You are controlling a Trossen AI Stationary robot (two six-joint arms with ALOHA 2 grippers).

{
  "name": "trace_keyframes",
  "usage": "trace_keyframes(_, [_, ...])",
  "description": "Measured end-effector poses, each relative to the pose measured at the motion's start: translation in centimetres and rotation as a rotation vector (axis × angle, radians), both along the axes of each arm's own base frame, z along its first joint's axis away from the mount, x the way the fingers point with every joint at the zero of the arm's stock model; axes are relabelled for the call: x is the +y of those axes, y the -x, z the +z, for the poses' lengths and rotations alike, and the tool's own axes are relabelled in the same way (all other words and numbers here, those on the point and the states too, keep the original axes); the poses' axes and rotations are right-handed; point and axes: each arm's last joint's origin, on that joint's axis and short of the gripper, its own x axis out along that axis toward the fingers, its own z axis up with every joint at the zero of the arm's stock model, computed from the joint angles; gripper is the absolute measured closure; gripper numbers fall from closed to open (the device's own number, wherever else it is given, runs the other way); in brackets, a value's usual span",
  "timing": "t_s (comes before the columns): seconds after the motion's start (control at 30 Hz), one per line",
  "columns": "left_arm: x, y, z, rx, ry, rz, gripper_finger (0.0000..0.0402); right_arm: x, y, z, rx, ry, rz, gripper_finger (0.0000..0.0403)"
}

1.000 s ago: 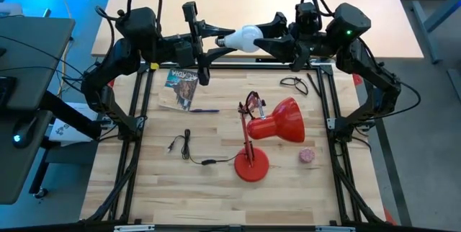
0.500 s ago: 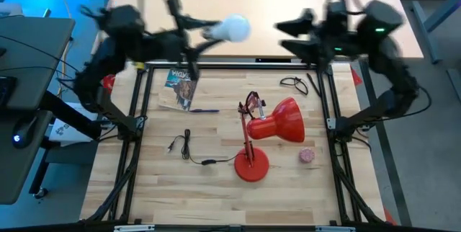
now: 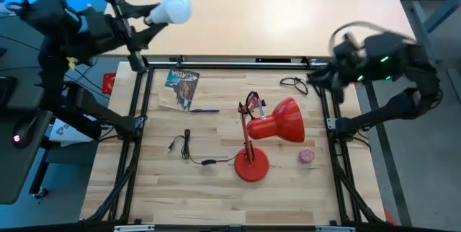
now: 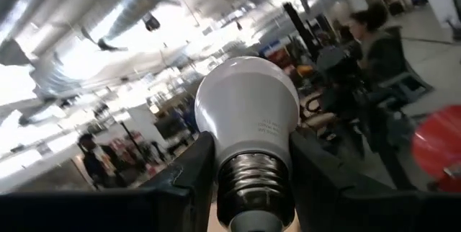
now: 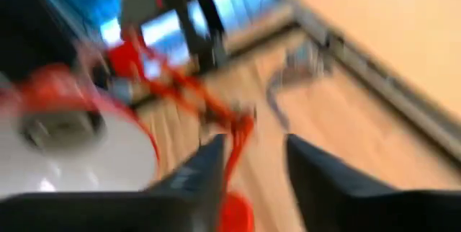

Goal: Screw lightbulb
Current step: Insert the lightbulb on the lamp

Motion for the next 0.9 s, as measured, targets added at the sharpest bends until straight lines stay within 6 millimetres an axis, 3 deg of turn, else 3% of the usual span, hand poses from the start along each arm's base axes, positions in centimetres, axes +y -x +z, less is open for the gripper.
trace_keyframes(0.1, [0.0, -0.1, -0.5, 0.047, 0.031, -0.027, 0.0273, 1.1, -1.5, -3.4, 0.158, -0.044, 0.041, 0.0384])
trace_keyframes(0.2, [-0.1, -0.1, -0.7, 0.057, 0.065, -0.063, 0.0273, 2.4, -2.0, -7.6, 0.262, -0.125, 0.061, 0.0384])
trace_keyframes(0.4, [-0.4, 1.0, -0.5, 0.038, 0.088, -0.124, 0.0273, 5.4, -1.7, -16.9, 0.238, -0.387, 0.063, 0.0399])
trace_keyframes(0.6, [-0.5, 2.0, 0.1, -0.012, 0.074, -0.126, 0.0273, 8.0, -1.8, -26.1, 0.331, -0.574, -0.015, 0.0402])
trace_keyframes(0.73, [-0.5, 1.9, 0.0, -0.016, 0.129, -0.145, 0.0273, 9.1, -3.4, -29.6, 0.317, -0.608, -0.051, 0.0402])
trace_keyframes(0.9, [-0.7, 0.5, -0.3, -0.008, 0.175, -0.162, 0.0273, 9.9, -4.9, -33.1, 0.473, -0.500, -0.074, 0.0402])
